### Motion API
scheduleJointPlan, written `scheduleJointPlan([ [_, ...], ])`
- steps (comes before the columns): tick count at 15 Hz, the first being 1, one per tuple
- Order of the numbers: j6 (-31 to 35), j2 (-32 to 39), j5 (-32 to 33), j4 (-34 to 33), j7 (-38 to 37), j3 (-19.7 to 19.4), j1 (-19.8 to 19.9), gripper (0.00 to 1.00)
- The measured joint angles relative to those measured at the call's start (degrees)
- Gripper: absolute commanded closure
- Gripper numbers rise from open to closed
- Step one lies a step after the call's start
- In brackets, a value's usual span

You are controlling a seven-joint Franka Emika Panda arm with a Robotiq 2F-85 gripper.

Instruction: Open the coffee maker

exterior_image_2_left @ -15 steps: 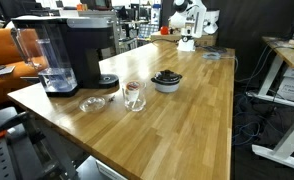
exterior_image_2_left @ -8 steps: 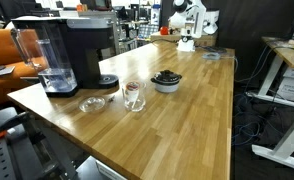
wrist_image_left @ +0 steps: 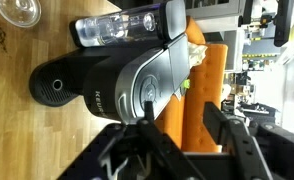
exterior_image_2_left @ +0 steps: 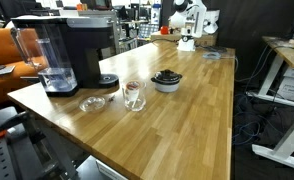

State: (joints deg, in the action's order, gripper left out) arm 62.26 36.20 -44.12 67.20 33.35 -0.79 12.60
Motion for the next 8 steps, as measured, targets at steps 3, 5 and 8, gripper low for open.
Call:
scheduleJointPlan([
  [3, -1.8, 3.1, 0.0, -3.6, 0.0, 0.9, 0.5, 0.97],
  [5, -2.2, 4.8, -0.1, -5.6, -0.1, 1.3, 1.0, 1.00],
  [8, -2.4, 7.2, -0.1, -8.4, -0.4, 2.0, 2.0, 1.00],
])
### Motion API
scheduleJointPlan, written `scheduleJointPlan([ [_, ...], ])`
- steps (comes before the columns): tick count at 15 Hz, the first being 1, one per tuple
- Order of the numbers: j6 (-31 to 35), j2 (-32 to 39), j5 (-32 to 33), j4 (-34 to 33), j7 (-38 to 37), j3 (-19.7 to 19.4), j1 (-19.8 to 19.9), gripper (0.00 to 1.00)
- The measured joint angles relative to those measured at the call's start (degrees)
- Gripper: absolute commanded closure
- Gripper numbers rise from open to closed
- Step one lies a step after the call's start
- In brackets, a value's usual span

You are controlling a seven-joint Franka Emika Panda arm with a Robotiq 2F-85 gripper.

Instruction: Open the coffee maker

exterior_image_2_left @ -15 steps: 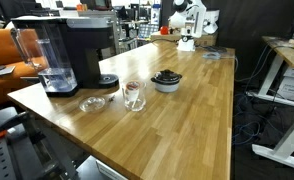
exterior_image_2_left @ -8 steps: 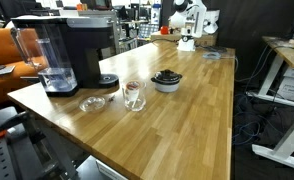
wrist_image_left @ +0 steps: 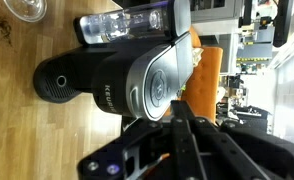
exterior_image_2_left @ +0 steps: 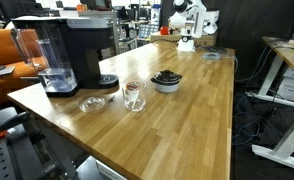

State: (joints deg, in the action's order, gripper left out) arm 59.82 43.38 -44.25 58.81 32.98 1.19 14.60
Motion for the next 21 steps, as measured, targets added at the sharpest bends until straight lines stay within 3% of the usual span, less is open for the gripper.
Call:
scheduleJointPlan([
  [21, 0.0, 14.6, -3.5, -10.2, -5.7, 3.2, 1.3, 1.00],
])
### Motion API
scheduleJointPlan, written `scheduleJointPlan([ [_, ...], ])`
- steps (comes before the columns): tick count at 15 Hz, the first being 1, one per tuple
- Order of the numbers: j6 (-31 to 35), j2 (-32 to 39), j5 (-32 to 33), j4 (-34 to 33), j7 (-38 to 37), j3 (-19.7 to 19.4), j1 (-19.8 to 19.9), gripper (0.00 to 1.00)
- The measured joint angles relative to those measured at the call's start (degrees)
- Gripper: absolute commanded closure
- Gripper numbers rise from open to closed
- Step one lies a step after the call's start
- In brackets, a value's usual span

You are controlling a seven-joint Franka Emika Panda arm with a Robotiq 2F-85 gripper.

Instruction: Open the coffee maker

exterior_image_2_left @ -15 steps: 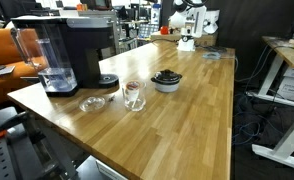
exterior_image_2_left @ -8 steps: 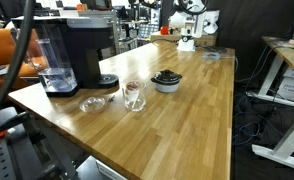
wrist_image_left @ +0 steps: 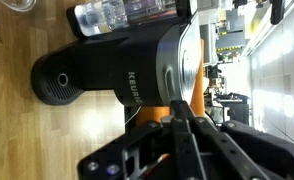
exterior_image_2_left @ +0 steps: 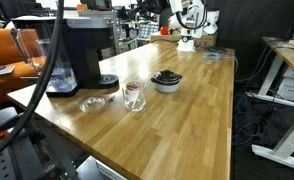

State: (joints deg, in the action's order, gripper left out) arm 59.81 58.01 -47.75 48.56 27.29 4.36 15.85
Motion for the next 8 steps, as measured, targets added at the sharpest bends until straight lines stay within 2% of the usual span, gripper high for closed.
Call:
scheduleJointPlan([
  [8, -0.1, 2.1, 0.0, -0.7, 0.0, 2.2, -1.8, 1.00],
])
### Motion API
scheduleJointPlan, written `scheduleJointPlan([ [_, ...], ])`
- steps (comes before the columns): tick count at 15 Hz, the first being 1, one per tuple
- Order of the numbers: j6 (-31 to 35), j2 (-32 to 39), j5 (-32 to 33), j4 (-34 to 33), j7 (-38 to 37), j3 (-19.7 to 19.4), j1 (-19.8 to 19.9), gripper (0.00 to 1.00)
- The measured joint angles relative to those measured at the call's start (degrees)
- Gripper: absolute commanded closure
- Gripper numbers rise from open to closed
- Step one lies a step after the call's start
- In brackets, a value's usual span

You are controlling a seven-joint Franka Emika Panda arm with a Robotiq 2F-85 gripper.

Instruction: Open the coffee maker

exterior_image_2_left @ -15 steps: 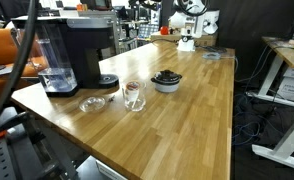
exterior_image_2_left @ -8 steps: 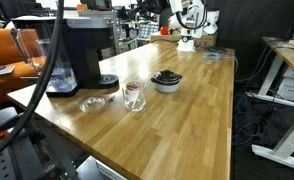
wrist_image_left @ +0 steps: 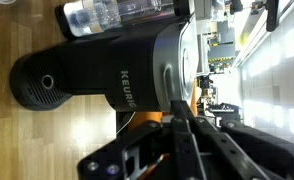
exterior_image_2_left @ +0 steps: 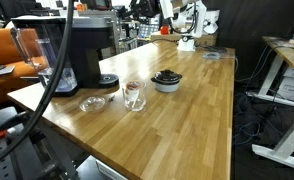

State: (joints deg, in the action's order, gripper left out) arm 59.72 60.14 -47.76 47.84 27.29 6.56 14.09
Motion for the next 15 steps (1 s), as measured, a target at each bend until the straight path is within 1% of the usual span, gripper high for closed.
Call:
scheduleJointPlan([
  [8, -1.1, 0.8, 0.0, -0.8, 0.0, 0.6, 0.3, 1.00],
  [15, -1.9, 2.1, 0.0, -1.0, -0.1, 1.1, -0.3, 1.00],
])
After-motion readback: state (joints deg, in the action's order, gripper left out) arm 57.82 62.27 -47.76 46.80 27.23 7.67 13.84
